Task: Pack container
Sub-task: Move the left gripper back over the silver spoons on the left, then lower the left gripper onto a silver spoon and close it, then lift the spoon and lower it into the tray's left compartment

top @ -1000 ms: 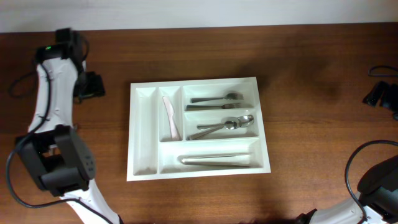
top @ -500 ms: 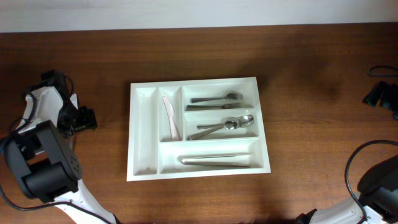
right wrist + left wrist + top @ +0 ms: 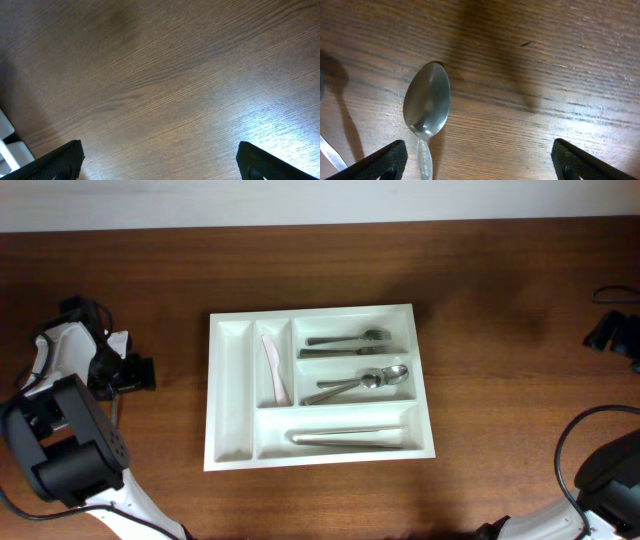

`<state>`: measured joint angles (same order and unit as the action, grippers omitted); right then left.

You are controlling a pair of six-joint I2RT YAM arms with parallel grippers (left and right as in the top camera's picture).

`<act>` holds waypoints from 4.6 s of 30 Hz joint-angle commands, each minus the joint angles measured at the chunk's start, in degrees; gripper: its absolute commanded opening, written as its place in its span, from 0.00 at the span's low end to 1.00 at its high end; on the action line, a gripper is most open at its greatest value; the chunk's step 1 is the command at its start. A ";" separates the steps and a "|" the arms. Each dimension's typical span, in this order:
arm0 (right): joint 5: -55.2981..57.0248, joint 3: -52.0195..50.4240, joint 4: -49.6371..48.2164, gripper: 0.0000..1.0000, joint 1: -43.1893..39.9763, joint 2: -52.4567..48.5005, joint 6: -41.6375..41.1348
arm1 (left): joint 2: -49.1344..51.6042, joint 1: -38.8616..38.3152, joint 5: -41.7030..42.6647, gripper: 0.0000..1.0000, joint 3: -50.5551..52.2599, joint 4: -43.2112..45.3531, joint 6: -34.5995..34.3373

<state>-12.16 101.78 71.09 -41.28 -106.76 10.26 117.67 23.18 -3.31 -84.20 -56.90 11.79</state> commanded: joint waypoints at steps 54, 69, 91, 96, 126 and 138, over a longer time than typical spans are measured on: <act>-0.72 -0.31 -0.02 0.99 0.04 1.25 -0.26 | 3.63 3.26 1.03 0.96 0.72 -0.55 5.03; -0.72 -0.31 -0.02 0.99 0.04 1.27 -0.26 | 3.63 3.26 1.01 0.55 0.72 -0.57 5.03; -0.72 -0.31 -0.02 0.99 0.04 1.25 -0.26 | 3.63 3.26 1.01 0.06 0.70 -0.52 4.96; -0.72 -0.31 -0.02 0.99 0.04 1.25 -0.26 | 3.63 3.23 1.05 0.02 0.68 -0.46 4.09; -0.72 -0.31 -0.02 0.99 0.04 1.25 -0.26 | 3.61 -19.54 21.22 0.02 -29.42 -20.50 -8.59; -0.72 -0.31 -0.02 0.99 0.04 1.27 -0.26 | 3.63 -28.46 8.83 0.02 -29.16 -31.71 -20.13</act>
<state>-12.19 101.78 71.09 -41.28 -106.76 10.22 120.77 -4.97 13.15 -112.73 -87.11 -3.40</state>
